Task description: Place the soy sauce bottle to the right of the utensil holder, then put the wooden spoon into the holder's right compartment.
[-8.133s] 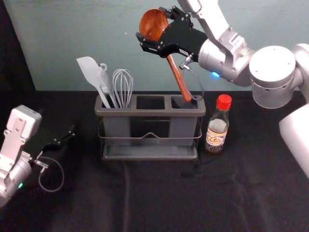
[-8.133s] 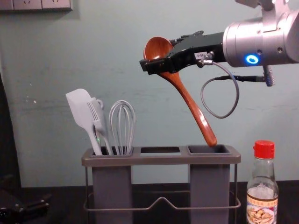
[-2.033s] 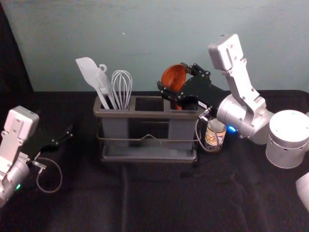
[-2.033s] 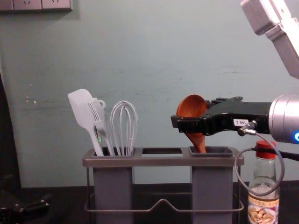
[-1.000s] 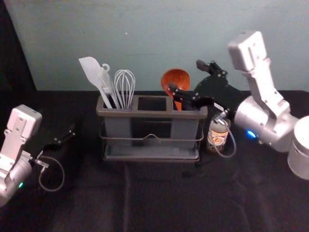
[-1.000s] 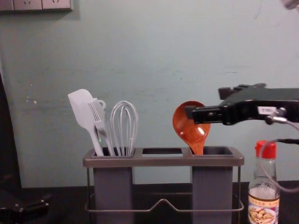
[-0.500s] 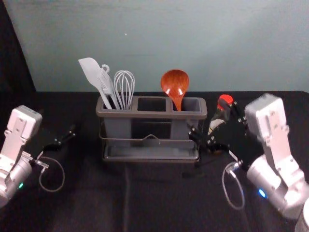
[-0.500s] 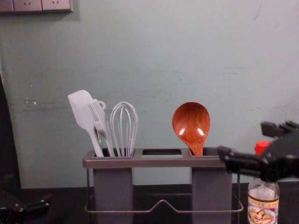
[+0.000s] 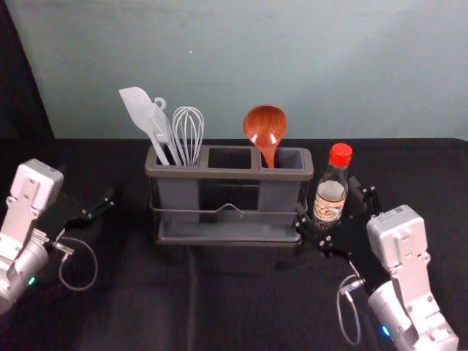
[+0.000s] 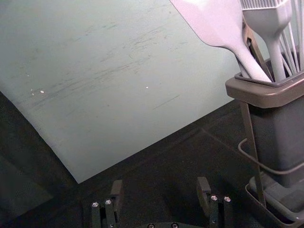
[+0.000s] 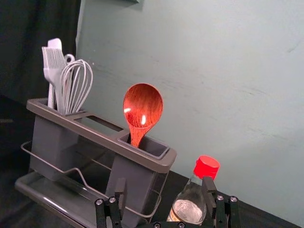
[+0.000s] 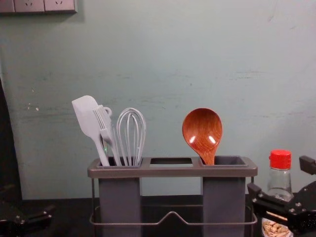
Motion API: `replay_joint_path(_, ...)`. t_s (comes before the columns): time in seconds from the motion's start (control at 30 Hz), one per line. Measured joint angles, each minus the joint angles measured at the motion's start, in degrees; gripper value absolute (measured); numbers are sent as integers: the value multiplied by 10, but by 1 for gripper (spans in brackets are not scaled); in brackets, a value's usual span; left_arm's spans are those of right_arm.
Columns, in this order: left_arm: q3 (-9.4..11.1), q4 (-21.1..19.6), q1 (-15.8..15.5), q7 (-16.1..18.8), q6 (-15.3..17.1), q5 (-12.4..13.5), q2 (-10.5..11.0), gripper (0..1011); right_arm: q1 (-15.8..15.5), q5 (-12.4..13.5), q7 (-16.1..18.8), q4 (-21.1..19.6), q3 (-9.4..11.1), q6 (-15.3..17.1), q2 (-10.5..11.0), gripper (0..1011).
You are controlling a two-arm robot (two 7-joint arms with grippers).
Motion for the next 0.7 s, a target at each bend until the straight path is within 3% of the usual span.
replay_joint_path(0.7, 0, 0, 0, 0, 0, 0, 0, 1012, -2, 2, 0, -4, 0, 1, 1, 1002)
